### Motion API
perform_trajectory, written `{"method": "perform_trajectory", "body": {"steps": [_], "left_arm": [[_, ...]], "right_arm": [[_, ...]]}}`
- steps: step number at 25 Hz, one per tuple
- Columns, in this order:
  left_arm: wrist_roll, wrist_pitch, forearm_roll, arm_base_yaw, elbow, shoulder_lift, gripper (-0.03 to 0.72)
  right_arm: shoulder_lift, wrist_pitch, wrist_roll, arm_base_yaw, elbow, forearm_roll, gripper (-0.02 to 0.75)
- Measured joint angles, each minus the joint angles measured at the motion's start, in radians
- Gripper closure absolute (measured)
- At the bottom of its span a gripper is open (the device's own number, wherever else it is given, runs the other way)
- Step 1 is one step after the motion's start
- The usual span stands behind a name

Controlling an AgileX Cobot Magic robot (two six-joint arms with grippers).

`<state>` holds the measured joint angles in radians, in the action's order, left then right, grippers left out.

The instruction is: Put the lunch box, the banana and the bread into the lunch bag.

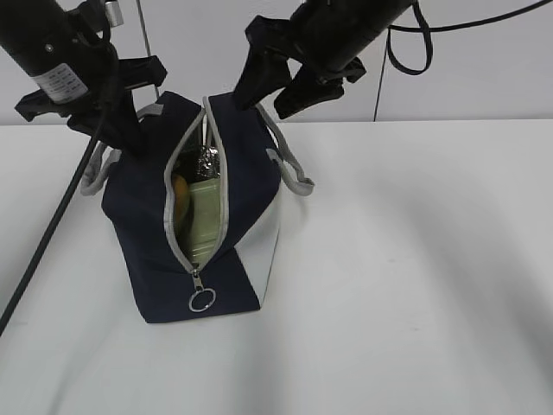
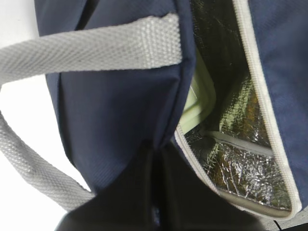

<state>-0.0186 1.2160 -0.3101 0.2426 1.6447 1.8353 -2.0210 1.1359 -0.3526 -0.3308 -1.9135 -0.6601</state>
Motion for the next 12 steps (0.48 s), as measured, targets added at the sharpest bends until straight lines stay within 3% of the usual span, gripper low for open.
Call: {"method": "perform_trajectory", "body": {"steps": [5, 12], "left_arm": [[0.0, 0.0, 0.0, 0.0, 0.0, 0.0, 0.688], [0.0, 0.0, 0.0, 0.0, 0.0, 0.0, 0.688]], "right_arm": [[0.0, -0.019, 0.069, 0.0, 0.0, 0.1, 0.285], [-0.055, -0.023, 0.077, 0.0, -0.001, 0.07, 0.307]]}}
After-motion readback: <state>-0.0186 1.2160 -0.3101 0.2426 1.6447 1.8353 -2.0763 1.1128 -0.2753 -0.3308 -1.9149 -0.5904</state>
